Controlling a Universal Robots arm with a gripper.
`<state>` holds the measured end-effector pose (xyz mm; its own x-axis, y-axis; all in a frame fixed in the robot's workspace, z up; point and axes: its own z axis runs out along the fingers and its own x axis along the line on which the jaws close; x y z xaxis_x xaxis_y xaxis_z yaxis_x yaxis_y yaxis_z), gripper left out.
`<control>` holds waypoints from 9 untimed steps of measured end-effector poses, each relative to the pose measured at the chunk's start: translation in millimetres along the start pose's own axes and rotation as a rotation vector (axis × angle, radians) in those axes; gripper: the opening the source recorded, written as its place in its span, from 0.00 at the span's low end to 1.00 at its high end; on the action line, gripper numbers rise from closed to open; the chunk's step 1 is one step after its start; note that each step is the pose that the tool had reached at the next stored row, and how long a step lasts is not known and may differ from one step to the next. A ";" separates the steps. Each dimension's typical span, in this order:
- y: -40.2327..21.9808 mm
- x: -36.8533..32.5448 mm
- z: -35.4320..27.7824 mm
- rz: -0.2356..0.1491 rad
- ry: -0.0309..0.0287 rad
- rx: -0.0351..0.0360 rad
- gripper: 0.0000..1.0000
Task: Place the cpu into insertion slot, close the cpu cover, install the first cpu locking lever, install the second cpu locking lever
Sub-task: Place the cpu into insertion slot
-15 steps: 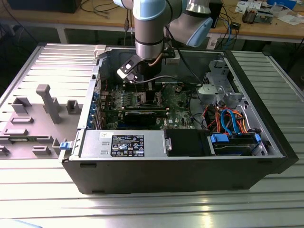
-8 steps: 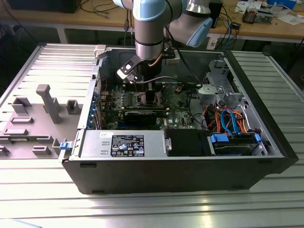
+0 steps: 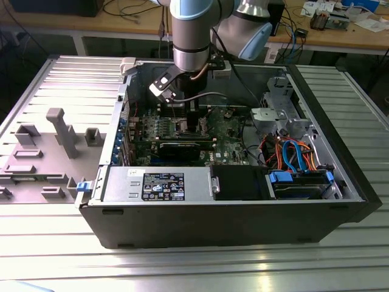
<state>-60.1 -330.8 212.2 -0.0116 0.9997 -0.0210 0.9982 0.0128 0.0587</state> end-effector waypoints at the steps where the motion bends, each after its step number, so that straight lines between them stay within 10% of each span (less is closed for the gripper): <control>1: 0.1 0.0 -2.1 0.000 0.0003 0.0000 0.62; 8: 0.8 0.6 -12.7 0.000 0.0030 0.0000 0.35; 9: 0.9 0.7 -14.4 0.000 0.0030 0.0000 0.17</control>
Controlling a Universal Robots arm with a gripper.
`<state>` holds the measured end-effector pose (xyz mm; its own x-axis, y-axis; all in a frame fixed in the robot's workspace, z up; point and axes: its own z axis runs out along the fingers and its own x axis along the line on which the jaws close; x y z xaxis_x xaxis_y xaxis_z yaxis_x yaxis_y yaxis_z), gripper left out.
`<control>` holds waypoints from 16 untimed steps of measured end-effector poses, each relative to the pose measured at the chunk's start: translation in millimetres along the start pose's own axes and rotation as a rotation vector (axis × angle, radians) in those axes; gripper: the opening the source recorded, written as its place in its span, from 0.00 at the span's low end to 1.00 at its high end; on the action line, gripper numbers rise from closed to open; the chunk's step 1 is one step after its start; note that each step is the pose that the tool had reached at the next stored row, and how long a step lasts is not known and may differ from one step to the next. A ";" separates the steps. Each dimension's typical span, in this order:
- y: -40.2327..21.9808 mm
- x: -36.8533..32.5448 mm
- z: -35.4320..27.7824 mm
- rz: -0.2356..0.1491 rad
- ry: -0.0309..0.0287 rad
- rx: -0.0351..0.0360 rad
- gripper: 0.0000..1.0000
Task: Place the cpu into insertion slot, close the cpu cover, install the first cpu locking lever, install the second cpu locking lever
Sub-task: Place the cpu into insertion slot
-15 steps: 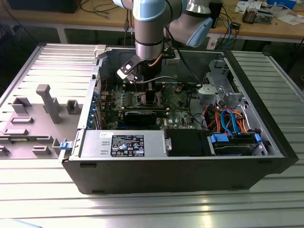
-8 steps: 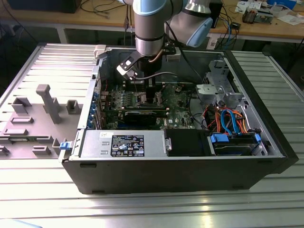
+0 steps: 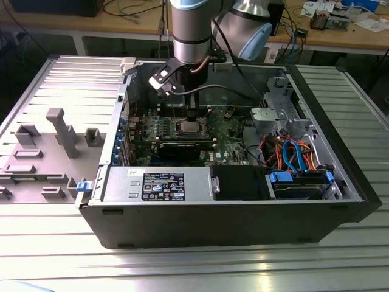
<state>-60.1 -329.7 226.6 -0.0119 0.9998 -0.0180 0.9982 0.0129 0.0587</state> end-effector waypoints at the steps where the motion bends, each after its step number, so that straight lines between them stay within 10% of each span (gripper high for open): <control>1: 0.1 0.0 -1.5 0.000 0.0000 0.0000 0.17; 16: 3.1 -0.9 -53.0 -0.002 0.0001 0.0000 0.11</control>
<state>-60.1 -329.6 279.7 -0.0134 0.9997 -0.0180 0.9982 0.0144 0.0587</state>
